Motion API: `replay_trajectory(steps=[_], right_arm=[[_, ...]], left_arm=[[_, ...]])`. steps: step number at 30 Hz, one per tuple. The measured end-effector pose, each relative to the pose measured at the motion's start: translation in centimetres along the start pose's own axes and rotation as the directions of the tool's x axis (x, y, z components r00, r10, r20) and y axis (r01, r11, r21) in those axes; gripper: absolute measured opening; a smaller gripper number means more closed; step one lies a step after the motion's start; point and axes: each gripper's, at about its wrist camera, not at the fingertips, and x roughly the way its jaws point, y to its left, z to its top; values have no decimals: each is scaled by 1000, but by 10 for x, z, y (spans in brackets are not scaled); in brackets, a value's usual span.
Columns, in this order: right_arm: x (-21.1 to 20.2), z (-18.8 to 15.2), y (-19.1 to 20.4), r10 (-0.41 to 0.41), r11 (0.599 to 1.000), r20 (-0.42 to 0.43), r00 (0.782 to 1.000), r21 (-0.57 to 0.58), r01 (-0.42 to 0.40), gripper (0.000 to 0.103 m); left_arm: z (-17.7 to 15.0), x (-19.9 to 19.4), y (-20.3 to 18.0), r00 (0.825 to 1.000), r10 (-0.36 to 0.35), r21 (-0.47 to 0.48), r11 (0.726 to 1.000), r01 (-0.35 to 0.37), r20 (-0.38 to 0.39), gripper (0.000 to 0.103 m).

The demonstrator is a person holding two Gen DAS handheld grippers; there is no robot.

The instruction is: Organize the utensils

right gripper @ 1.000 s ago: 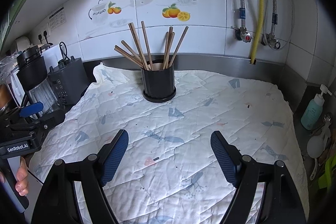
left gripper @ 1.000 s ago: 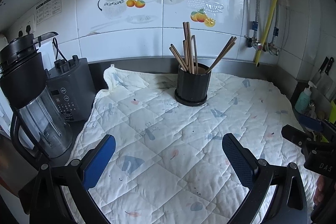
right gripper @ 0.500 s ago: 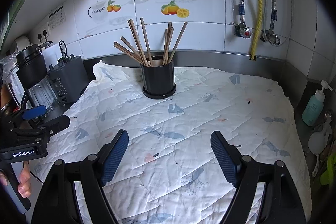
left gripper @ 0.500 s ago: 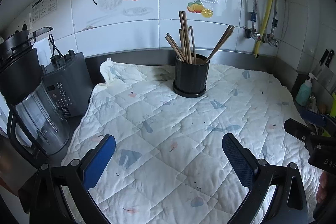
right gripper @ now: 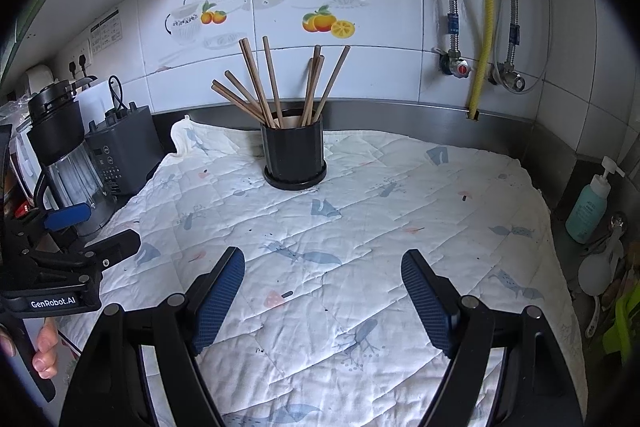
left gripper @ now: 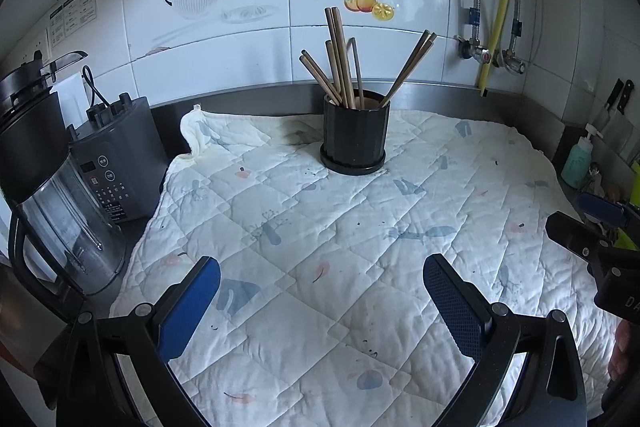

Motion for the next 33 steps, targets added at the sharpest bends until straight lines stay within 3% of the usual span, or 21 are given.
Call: replay_trajectory(steps=[33], right_arm=[[1,-4,0,11,1000,-5,1000,4,-11,88]], left_arm=[[-3,6,-2,1000,3,13,1000,-2,-15,103]])
